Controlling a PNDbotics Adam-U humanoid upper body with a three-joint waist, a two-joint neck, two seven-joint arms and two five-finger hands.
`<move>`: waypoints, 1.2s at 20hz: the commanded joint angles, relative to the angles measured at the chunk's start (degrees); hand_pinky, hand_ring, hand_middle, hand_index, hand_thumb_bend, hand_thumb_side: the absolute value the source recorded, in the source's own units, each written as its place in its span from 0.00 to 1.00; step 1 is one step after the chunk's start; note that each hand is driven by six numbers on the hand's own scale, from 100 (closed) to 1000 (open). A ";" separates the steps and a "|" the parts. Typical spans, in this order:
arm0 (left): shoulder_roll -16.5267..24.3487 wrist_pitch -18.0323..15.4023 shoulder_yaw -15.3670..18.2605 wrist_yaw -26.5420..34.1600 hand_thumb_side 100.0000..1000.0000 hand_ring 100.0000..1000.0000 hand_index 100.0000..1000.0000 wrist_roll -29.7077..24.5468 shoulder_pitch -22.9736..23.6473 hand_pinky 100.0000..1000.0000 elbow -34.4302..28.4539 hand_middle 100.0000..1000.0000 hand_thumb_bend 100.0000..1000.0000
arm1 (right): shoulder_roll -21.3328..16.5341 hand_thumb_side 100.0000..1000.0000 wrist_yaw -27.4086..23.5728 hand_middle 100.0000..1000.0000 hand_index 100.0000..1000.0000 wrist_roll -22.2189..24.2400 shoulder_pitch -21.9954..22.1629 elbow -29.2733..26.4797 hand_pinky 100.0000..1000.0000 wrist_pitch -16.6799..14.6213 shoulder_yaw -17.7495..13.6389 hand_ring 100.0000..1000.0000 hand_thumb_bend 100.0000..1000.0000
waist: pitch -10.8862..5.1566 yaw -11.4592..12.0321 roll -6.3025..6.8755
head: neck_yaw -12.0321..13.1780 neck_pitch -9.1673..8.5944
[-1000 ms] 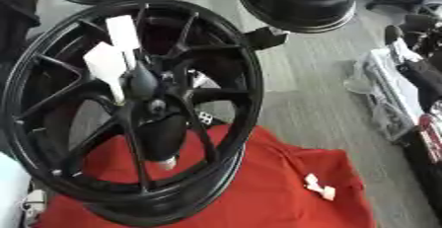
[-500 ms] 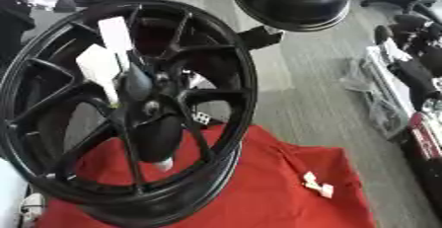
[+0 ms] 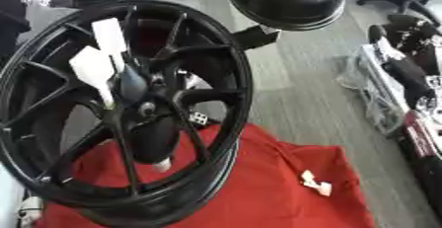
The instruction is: Pull the pin out of the wheel hub.
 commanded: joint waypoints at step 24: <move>-0.55 8.20 -3.55 1.72 0.48 0.86 0.79 -8.18 -1.07 0.86 -7.63 0.79 0.52 | -1.70 0.19 0.26 0.54 0.67 0.07 -0.80 0.61 0.81 -0.03 -0.14 0.61 0.28 | -1.01 -0.91 1.39 | 0.19 0.32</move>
